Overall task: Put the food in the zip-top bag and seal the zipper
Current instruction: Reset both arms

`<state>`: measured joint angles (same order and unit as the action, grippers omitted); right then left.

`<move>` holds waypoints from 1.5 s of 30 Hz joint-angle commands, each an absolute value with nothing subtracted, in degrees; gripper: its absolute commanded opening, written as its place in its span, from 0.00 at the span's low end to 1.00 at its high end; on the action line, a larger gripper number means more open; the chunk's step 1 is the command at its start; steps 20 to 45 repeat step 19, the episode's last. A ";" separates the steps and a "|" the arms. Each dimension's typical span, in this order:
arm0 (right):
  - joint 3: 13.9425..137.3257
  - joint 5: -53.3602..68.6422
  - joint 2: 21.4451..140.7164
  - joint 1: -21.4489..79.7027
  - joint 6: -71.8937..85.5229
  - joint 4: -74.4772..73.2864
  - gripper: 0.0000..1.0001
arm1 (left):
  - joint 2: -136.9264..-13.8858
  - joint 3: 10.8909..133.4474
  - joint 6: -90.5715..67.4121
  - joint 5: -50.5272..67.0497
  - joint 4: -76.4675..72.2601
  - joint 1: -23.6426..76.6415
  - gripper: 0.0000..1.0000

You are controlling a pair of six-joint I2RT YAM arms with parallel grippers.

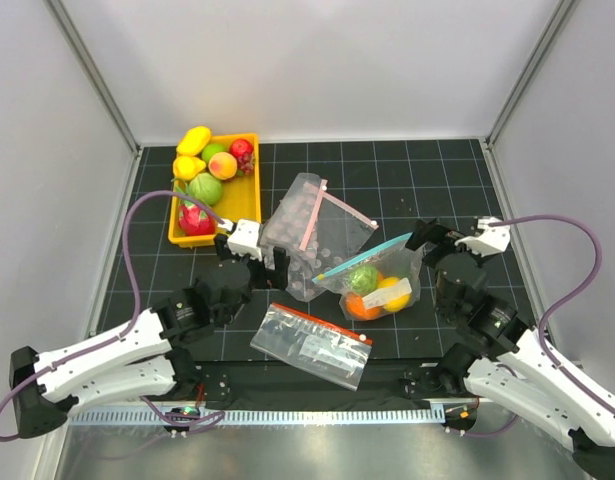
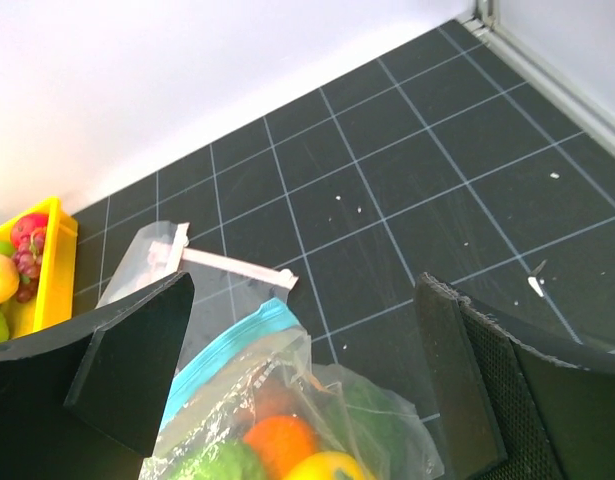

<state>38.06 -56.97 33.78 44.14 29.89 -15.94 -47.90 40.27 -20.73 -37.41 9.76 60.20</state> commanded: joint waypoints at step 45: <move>35.07 -62.57 24.61 44.03 29.70 -16.35 1.00 | -43.15 39.11 -23.91 -37.71 7.82 56.07 1.00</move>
